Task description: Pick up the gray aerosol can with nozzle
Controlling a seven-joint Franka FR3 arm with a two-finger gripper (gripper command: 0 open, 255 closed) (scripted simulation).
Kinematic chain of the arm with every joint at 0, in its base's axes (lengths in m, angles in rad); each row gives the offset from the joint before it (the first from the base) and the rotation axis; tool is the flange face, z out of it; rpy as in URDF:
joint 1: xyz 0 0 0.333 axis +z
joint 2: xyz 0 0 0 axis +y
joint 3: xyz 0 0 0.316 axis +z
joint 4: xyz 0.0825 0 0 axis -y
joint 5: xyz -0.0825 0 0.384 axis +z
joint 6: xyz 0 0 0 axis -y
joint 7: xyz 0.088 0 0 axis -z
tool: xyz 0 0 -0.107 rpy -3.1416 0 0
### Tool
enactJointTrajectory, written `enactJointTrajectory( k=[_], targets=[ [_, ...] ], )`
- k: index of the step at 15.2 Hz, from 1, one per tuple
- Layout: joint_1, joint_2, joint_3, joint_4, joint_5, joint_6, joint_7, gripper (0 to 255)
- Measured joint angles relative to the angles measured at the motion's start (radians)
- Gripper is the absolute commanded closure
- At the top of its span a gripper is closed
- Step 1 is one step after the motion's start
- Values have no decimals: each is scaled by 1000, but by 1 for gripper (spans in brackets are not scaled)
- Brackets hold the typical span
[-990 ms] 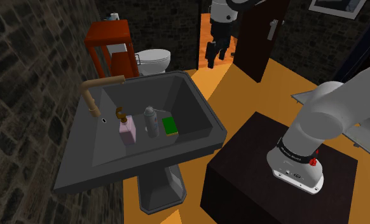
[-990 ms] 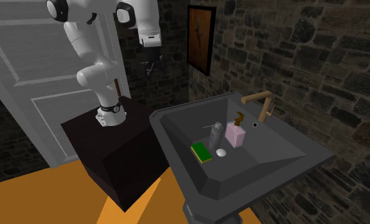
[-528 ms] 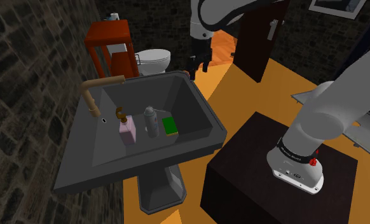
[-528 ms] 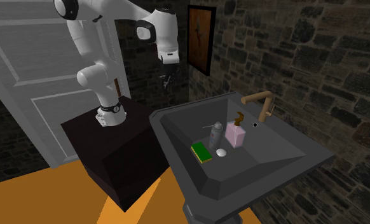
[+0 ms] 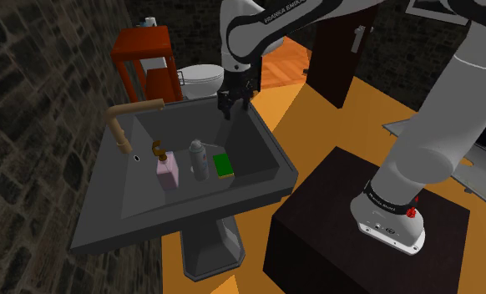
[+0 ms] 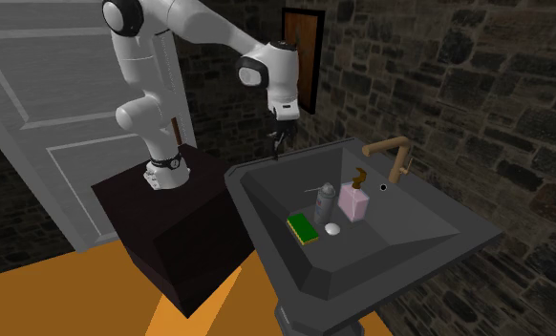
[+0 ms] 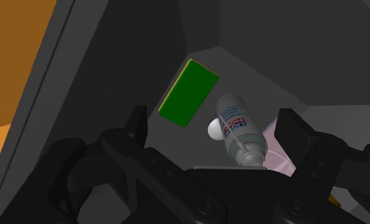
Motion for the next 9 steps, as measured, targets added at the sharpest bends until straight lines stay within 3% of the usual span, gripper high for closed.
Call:
enactJointTrajectory(
  k=[9],
  targets=[
    [49,353,22,263,-8,65,113,0]
  ],
)
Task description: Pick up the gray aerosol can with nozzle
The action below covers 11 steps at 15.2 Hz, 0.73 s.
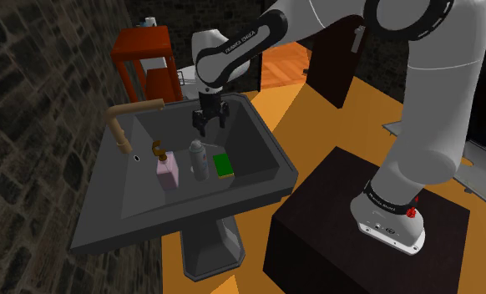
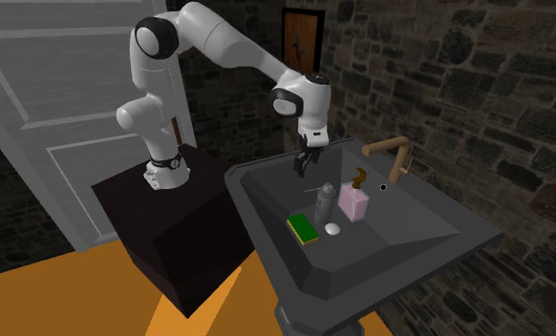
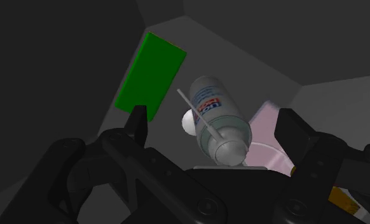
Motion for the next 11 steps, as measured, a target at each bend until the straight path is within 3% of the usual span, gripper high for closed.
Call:
enactJointTrajectory(
  k=[6,11],
  targets=[
    [39,239,-2,238,-4,-14,54,0],
    [45,292,-5,259,-6,17,56,0]
  ],
)
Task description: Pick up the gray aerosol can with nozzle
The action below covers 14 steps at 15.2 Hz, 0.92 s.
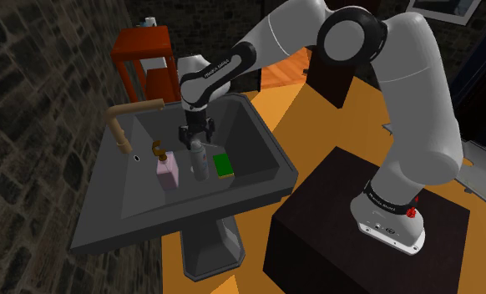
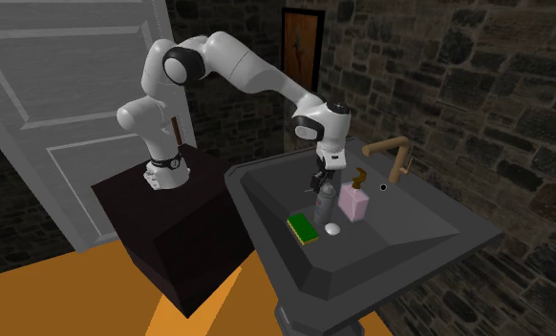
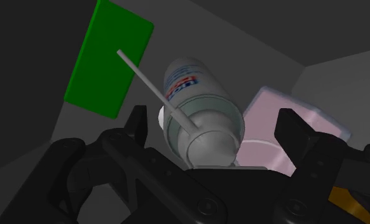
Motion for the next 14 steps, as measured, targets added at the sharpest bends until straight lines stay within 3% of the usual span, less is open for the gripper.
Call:
enactJointTrajectory(
  k=[3,4,14],
  targets=[
    [2,25,-2,-1,-2,26,-3,0],
    [2,29,-3,1,-2,28,-3,255],
    [2,30,-3,1,-3,33,-3,255]
  ],
)
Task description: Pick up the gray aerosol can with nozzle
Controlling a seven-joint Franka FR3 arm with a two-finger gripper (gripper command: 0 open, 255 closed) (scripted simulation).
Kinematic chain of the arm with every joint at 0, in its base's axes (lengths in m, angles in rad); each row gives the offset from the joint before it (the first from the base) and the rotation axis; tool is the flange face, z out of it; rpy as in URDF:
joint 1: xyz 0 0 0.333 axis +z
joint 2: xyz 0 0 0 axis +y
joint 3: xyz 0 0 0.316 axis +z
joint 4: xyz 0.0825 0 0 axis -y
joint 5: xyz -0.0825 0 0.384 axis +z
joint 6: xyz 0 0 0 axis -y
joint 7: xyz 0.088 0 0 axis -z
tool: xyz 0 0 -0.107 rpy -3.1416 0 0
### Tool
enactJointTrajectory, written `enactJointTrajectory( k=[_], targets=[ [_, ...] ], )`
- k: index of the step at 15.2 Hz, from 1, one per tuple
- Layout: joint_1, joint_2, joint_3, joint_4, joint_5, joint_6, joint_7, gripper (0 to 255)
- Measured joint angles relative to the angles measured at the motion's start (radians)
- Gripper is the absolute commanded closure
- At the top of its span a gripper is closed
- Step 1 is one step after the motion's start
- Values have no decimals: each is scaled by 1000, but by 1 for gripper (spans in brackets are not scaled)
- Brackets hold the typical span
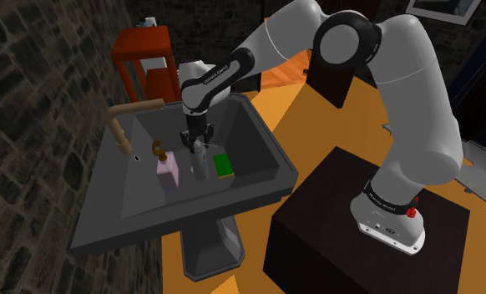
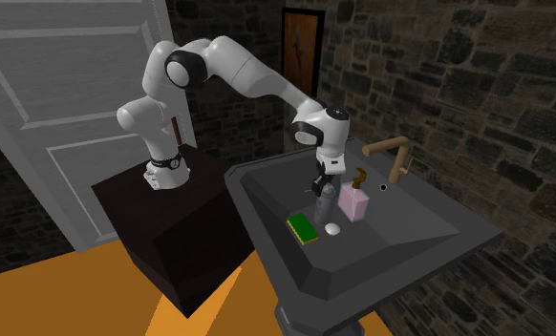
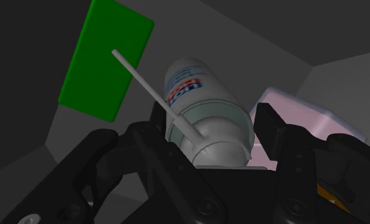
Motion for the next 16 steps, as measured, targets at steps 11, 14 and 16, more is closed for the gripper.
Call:
enactJointTrajectory(
  k=[11,14,16],
  targets=[
    [-5,-75,7,17,7,-94,9,255],
    [-8,-94,8,28,8,-124,11,255],
    [-9,-102,9,37,9,-140,12,255]
  ],
)
